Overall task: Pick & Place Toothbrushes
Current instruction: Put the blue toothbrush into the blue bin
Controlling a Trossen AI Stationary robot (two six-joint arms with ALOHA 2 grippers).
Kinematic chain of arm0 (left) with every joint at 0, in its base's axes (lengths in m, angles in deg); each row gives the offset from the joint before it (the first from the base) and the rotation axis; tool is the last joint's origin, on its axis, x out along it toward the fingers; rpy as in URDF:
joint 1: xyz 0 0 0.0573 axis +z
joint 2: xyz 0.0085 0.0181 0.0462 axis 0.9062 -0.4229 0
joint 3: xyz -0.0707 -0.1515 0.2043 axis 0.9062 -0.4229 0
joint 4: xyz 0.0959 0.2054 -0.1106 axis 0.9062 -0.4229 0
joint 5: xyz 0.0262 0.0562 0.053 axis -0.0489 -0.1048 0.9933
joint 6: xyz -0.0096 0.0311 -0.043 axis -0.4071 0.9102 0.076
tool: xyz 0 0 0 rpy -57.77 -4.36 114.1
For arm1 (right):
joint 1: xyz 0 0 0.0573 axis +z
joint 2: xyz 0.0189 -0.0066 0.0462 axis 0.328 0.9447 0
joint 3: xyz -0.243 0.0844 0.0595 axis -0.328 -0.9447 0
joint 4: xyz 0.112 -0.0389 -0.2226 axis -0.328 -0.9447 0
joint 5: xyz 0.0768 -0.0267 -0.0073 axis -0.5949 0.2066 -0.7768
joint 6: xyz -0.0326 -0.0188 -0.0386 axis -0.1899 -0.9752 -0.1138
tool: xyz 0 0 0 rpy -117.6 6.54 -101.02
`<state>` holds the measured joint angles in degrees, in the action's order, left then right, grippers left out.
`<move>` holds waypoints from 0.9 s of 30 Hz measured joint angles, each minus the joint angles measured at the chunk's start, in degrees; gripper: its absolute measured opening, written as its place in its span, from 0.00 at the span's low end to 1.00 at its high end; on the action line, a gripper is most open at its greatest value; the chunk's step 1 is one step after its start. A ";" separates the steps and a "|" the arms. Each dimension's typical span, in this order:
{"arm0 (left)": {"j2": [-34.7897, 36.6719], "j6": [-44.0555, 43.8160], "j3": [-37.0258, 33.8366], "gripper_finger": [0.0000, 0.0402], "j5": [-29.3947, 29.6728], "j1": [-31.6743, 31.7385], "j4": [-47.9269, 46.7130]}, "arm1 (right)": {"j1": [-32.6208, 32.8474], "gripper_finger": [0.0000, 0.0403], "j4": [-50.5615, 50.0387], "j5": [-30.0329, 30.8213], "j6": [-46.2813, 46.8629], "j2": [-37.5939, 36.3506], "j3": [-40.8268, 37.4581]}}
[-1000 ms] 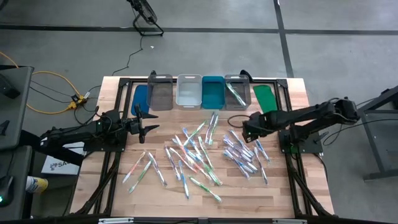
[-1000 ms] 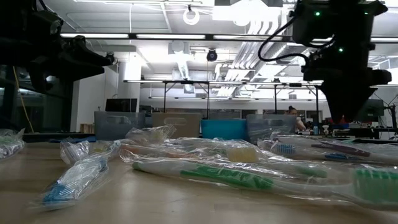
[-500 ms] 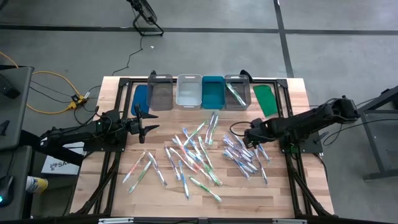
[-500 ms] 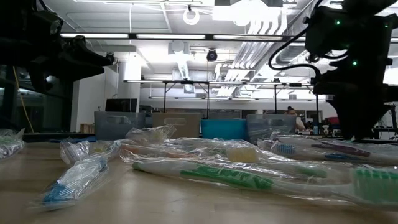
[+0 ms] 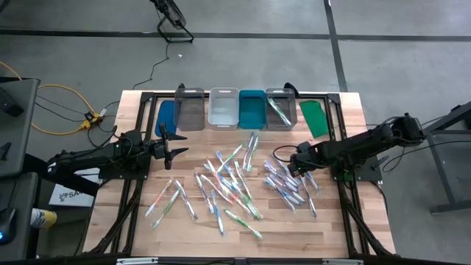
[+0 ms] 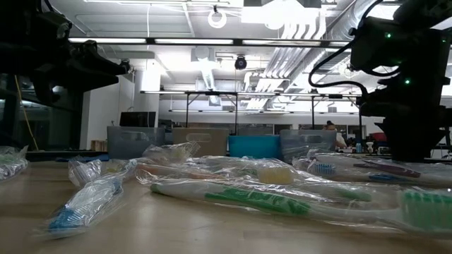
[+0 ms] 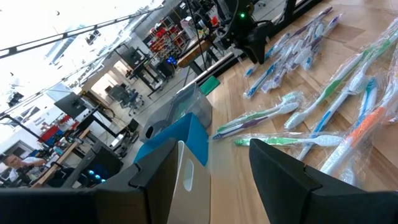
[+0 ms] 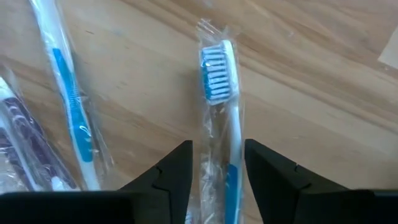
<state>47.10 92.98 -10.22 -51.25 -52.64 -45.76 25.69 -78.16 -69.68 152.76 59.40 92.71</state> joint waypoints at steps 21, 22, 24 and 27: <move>0.01 0.00 0.00 0.48 -0.01 0.00 0.00 | -0.41 0.01 -2.14 1.77 -1.21 0.04 1.82; -0.01 0.00 0.00 0.48 0.00 0.01 0.02 | -0.72 0.01 -3.05 2.25 -2.03 0.04 2.80; 0.01 0.00 0.00 0.48 0.00 -0.01 0.02 | -1.53 0.01 -4.90 3.45 -3.59 0.04 5.04; 0.00 0.00 0.00 0.48 0.00 0.01 0.02 | -3.46 0.00 -6.60 5.19 -7.99 0.04 9.15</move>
<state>47.10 92.98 -10.22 -51.25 -52.63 -45.74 22.23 -84.77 -64.49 144.76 59.44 101.86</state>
